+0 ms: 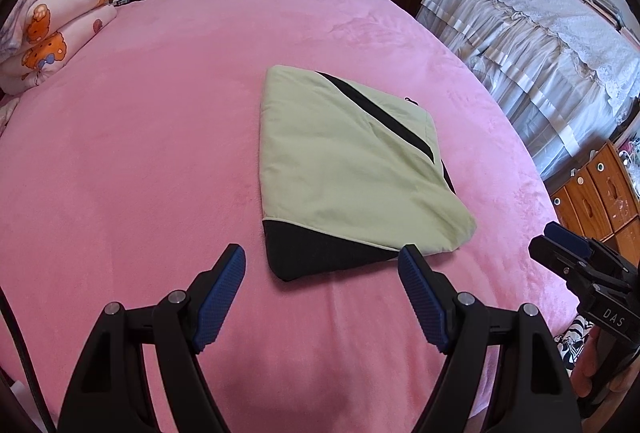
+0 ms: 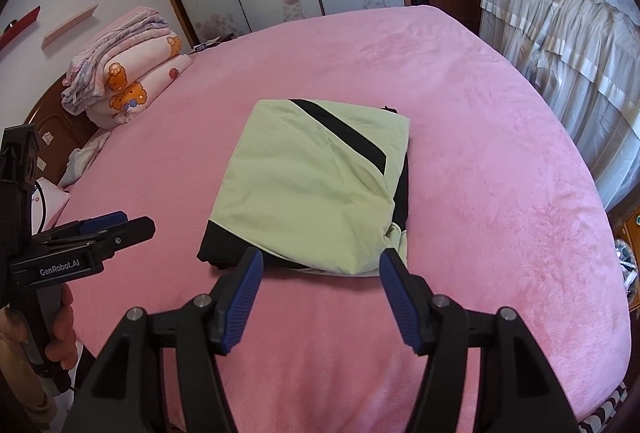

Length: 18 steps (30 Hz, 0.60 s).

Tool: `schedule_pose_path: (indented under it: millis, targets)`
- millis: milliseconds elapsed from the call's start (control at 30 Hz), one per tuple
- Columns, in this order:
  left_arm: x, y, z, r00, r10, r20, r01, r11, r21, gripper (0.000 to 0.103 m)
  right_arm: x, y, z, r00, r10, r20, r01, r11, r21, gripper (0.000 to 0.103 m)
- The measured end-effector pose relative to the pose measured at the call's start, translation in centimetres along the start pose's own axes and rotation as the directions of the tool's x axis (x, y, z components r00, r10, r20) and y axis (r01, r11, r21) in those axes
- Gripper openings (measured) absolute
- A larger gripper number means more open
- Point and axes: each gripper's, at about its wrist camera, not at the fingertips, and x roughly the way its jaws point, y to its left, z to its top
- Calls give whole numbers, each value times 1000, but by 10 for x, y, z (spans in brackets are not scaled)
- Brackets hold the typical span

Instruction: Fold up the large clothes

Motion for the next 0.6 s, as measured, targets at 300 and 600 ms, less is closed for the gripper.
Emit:
schedule_pose_path:
  millis: [300,600]
  targets:
    - [-9,-3,16,1000,-2,5,1,999,46,77,1,-3,13,999,-26,-22,25,998,-53,71]
    - [-6,6,32,1000,4,-10,-4,999,47,77,-1,-8,28,1000,-20,-5,19,997,-73,71]
